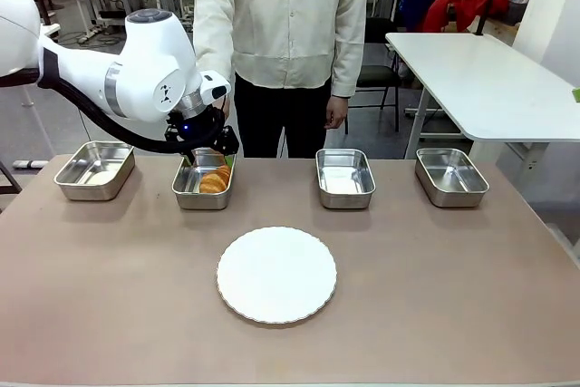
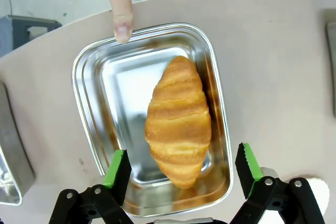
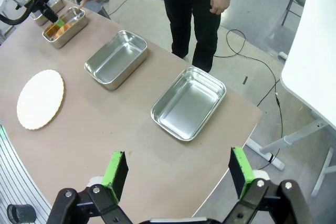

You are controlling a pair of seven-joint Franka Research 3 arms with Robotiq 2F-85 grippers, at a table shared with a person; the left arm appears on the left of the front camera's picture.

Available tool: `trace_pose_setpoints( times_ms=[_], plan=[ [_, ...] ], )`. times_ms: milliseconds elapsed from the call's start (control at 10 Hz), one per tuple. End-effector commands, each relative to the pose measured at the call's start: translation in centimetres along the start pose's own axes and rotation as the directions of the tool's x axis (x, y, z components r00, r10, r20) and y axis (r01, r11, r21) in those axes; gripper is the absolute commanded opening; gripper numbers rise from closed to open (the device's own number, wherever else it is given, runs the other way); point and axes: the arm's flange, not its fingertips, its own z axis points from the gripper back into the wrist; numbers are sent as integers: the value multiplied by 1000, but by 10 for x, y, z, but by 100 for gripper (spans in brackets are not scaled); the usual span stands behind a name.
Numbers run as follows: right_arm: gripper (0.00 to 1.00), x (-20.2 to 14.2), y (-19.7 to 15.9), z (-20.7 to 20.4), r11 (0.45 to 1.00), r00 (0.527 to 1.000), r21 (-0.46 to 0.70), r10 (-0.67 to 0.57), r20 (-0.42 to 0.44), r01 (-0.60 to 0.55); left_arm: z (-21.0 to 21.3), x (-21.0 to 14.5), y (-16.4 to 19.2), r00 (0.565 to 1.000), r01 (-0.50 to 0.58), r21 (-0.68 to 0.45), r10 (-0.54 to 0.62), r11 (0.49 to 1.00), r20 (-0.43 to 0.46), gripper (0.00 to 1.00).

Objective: Place the bread in the container.
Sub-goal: Place the Butter Roll into the Airtight Container indicated by the human.

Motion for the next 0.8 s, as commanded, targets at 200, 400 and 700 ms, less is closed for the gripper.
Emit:
trace_pose_setpoints(
  times_ms=[200, 400, 700],
  plan=[
    [100, 1, -1, 0, 1000, 999, 11, 4, 32, -5, 47, -22, 8, 997, 6, -12, -5, 1000, 82, 100],
    [100, 1, -1, 0, 1000, 999, 11, 4, 32, -5, 94, -58, 31, 989, 9, -41, -3, 999, 147, 100],
    [100, 1, -1, 0, 1000, 999, 11, 4, 32, -5, 128, -122, 54, 976, 43, -104, -20, 994, 215, 100]
  ],
)
